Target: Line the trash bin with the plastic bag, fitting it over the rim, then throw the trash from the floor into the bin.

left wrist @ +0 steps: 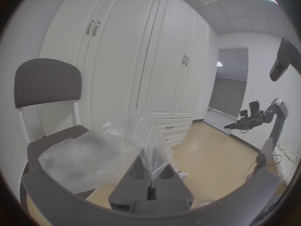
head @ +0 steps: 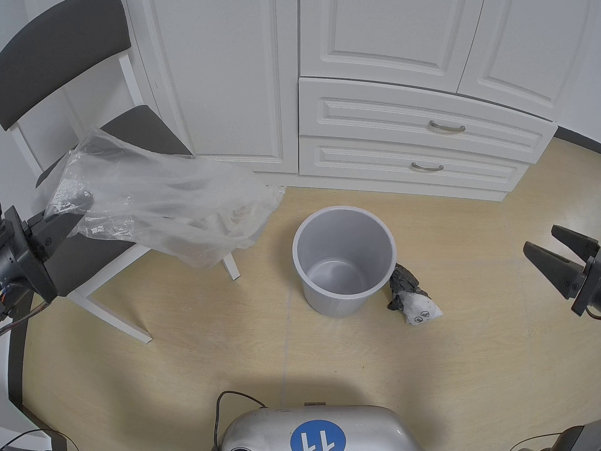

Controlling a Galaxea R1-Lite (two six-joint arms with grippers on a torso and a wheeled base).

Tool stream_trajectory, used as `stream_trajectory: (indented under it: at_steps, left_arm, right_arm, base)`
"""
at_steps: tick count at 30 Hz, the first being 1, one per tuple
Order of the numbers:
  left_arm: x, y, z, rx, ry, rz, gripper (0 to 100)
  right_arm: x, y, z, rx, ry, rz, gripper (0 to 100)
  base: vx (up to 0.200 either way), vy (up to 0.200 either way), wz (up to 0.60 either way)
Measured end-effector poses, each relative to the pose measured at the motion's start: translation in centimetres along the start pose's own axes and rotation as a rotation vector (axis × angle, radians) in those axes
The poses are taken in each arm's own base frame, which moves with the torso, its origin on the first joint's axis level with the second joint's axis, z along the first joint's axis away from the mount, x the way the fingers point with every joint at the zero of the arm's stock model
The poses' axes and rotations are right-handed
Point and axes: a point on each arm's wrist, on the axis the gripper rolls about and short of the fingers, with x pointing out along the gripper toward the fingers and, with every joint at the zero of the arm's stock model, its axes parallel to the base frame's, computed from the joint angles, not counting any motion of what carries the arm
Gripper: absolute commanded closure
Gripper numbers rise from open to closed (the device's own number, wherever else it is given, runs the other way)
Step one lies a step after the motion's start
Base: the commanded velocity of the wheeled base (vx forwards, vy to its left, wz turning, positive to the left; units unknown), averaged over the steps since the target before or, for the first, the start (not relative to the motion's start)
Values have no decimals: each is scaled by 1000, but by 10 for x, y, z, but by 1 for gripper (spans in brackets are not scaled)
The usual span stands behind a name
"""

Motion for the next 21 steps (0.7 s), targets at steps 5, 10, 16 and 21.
stream_trajectory:
  at_steps: [5, 10, 16, 21]
  left_arm:
    - [-2, -11, 5, -16, -27, -75, 100]
    - [-4, -18, 6, -18, -44, -123, 100]
    - [-4, -23, 10, -14, -71, -157, 100]
    - [-3, -24, 10, -13, -88, -167, 100]
  right_arm:
    - [7, 3, -7, -5, 44, 28, 0]
    - [16, 10, -4, -7, 55, 71, 0]
    - [31, 15, -7, 12, 102, 88, 0]
    - [35, 18, -10, 11, 122, 102, 0]
  base:
    - [0, 0, 0]
    - [0, 0, 0]
    - [0, 0, 0]
    - [0, 0, 0]
